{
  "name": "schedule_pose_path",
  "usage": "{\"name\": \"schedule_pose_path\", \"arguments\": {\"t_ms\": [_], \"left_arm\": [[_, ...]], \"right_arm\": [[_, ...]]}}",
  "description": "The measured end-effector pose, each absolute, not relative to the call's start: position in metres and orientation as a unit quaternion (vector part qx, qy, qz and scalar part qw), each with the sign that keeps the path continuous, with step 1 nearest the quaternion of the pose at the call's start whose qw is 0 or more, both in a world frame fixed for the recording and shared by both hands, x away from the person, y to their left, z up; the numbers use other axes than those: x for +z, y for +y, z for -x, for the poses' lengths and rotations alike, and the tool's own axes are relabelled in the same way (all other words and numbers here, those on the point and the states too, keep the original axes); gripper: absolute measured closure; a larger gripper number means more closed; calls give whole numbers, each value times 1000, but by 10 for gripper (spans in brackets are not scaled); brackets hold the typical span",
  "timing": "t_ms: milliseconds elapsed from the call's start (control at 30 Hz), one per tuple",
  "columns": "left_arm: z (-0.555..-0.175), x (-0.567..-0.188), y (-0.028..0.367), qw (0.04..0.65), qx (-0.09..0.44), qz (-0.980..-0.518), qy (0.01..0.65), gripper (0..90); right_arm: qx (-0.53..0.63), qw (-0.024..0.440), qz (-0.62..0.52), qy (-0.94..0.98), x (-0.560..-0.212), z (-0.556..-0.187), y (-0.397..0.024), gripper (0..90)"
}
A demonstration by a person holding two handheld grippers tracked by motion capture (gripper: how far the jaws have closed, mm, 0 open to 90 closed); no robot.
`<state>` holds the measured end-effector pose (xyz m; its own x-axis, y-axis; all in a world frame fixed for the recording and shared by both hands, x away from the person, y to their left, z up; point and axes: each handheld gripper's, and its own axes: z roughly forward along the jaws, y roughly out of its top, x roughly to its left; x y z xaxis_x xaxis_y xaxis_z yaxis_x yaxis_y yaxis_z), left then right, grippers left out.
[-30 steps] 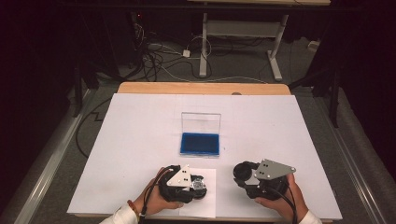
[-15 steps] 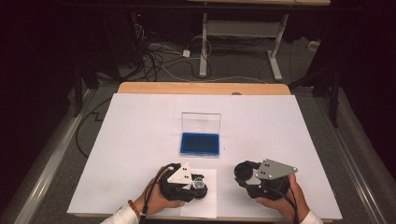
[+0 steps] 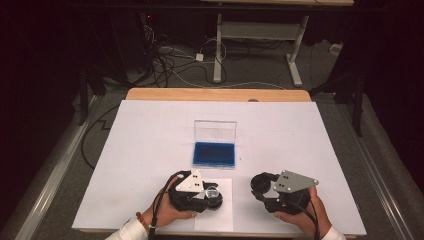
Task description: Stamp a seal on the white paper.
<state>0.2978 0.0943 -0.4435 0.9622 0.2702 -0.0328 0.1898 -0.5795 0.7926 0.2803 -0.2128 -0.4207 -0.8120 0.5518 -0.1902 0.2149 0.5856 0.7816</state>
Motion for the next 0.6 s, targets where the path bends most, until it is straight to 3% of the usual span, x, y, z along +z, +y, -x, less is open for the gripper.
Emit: {"name": "schedule_pose_path", "arguments": {"t_ms": [600], "left_arm": [[-302, -422, 111, 470, 71, -868, 142, 541]], "right_arm": [[399, 212, -221, 865, -420, -280, -213, 386]]}}
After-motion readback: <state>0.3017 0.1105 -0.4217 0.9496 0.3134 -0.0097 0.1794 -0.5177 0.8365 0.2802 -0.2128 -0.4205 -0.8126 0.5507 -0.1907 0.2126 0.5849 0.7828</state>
